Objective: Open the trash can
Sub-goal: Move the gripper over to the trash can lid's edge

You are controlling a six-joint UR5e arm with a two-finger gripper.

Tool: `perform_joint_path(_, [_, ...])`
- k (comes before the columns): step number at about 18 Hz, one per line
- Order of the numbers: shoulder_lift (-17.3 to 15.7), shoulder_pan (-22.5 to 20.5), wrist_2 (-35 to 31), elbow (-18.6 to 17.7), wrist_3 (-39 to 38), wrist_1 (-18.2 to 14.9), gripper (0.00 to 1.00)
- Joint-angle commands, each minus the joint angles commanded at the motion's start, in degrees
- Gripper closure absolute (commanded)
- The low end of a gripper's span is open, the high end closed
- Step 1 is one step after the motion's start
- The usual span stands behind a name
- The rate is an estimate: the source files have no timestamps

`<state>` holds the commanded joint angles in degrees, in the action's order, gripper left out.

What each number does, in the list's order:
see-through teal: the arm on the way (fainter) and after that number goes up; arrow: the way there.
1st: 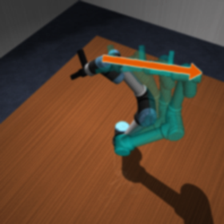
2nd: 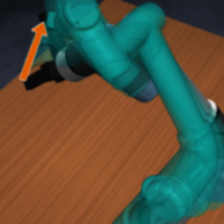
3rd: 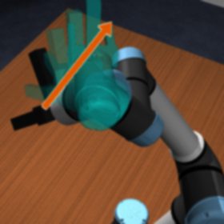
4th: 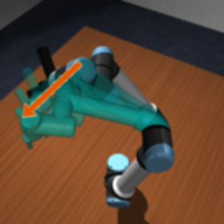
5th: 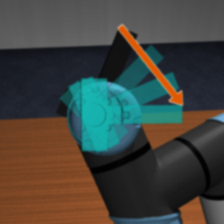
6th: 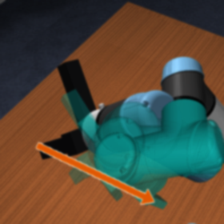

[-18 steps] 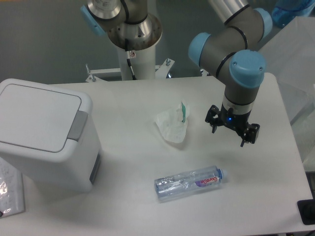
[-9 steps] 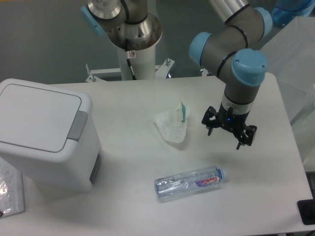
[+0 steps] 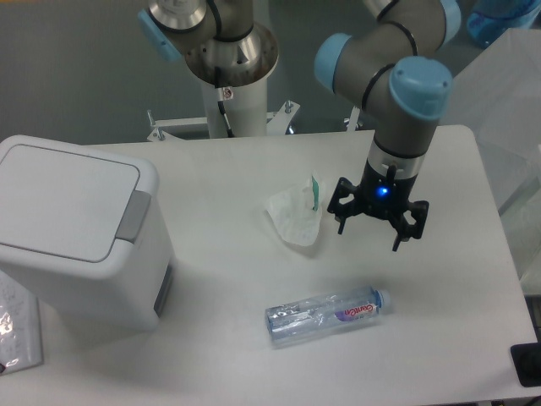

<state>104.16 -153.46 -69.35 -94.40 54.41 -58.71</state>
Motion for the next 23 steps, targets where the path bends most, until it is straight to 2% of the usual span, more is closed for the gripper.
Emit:
perform_joint_path(5, [-2.29,5.19,5.01,2.89,-11.75,0.26,0.00])
perform_joint_path(10, [-2.99,11.42,5.28,6.76,-19.85,0.26,0.00])
perform_joint_path(13, [-2.99,14.06,5.37,7.91,-24.34,0.26,0.00])
perform_joint_path(17, [-4.83,16.70,6.16,7.39,-24.96,0.26,0.00])
perform_joint_path(21, [-8.52,17.59,6.51,3.97,-28.30,0.35,0.00])
perform_joint_path(23, [-8.88,17.85,6.51,2.99,-28.66,0.35,0.00])
